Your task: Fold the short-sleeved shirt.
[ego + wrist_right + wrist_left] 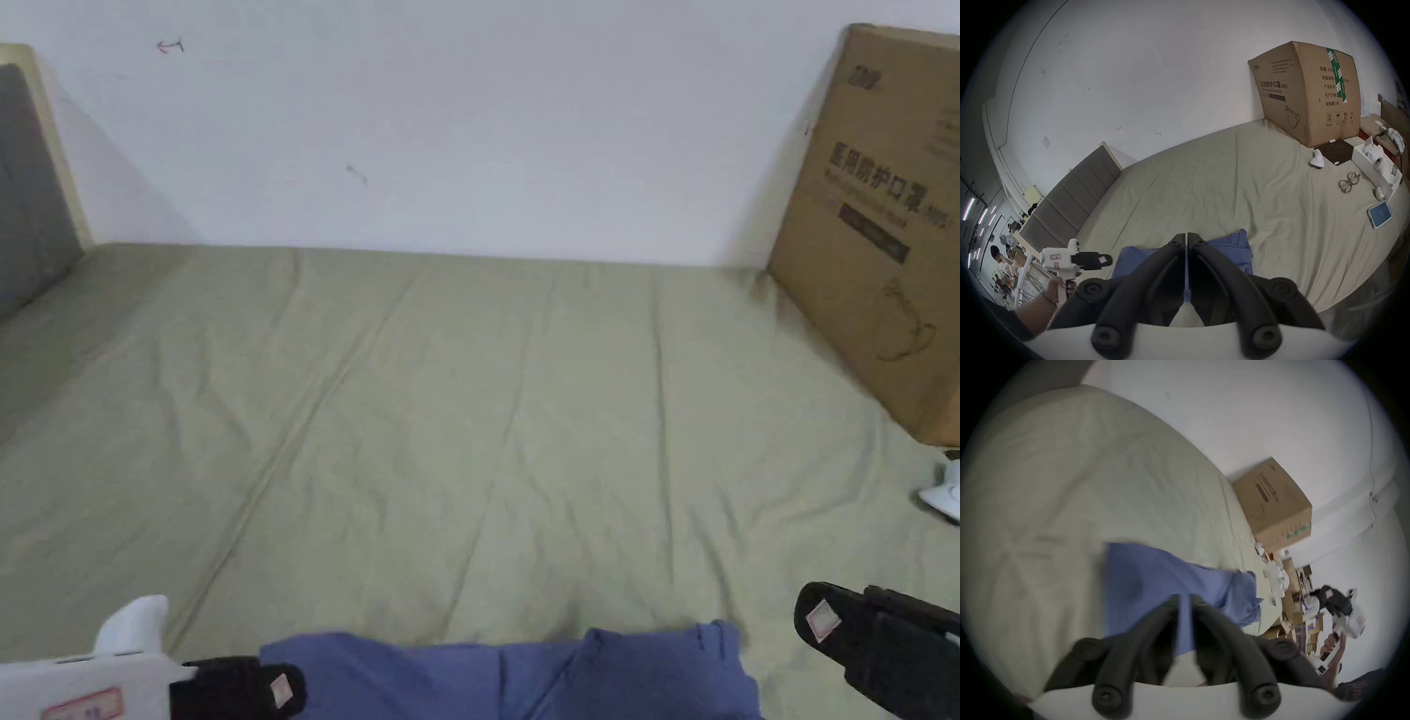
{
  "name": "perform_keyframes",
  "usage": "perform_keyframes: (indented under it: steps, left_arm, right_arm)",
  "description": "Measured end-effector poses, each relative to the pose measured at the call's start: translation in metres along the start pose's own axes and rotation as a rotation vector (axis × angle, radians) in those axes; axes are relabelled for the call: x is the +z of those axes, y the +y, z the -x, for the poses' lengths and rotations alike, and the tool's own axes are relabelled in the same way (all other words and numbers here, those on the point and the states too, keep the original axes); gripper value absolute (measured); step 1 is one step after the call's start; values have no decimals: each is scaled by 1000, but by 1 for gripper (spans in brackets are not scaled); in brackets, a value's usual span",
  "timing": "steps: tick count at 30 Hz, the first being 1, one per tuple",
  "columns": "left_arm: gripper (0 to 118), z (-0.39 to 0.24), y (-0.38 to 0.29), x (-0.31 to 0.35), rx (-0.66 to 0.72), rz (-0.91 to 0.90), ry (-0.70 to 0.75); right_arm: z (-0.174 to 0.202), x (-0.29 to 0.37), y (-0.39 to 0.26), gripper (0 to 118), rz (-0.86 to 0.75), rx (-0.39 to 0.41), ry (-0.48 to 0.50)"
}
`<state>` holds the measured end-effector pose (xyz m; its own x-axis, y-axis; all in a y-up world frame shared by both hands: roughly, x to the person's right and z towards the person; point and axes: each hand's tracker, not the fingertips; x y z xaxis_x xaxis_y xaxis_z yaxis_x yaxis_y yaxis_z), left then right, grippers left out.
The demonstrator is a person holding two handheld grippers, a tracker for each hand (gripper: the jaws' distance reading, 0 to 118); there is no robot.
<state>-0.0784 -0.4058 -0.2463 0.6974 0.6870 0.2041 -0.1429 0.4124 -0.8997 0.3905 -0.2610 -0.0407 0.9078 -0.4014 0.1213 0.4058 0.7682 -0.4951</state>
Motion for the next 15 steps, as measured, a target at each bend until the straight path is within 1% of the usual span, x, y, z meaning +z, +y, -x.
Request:
perform_keyframes:
  steps: [1, 2, 3, 4, 5, 6, 7, 8, 10, 11, 13, 15]
  left_arm:
    - [61, 18, 5, 15, 31, -3, 20]
    - [102, 31, 8, 24, 50, -2, 32]
    - [118, 49, 10, 34, 69, 14, 61]
    - [116, 57, 12, 35, 78, 40, 62]
    - [117, 67, 12, 37, 97, 28, 9]
    - [118, 78, 12, 34, 140, 60, -11]
    - [118, 89, 10, 29, 203, 73, -66]
    - [118, 82, 4, 22, 273, 89, -129]
    - [118, 94, -1, -6, 408, 123, -303]
    - [118, 97, -2, -22, 422, 105, -390]
    - [118, 104, 0, -45, 398, 96, -523]
    - [118, 93, -3, -76, 441, 137, -602]
  right_arm:
    - [0, -3, -1, 2, 2, 0, 2]
    - [1, -6, -1, 2, 5, -1, 3]
    - [2, -10, -3, 2, 14, -3, 3]
    - [4, -13, -4, 2, 24, -5, 4]
    - [7, -16, -6, 2, 33, -8, 5]
    - [9, -19, -8, 2, 44, -9, 7]
    - [12, -21, -10, 2, 56, -9, 11]
    - [15, -23, -11, 2, 70, -4, 15]
    - [20, -26, -10, 2, 94, 9, 12]
    - [23, -26, -9, 2, 99, 17, 8]
    - [26, -27, -6, 2, 109, 32, -2]
    - [29, -27, -2, 2, 112, 43, -18]
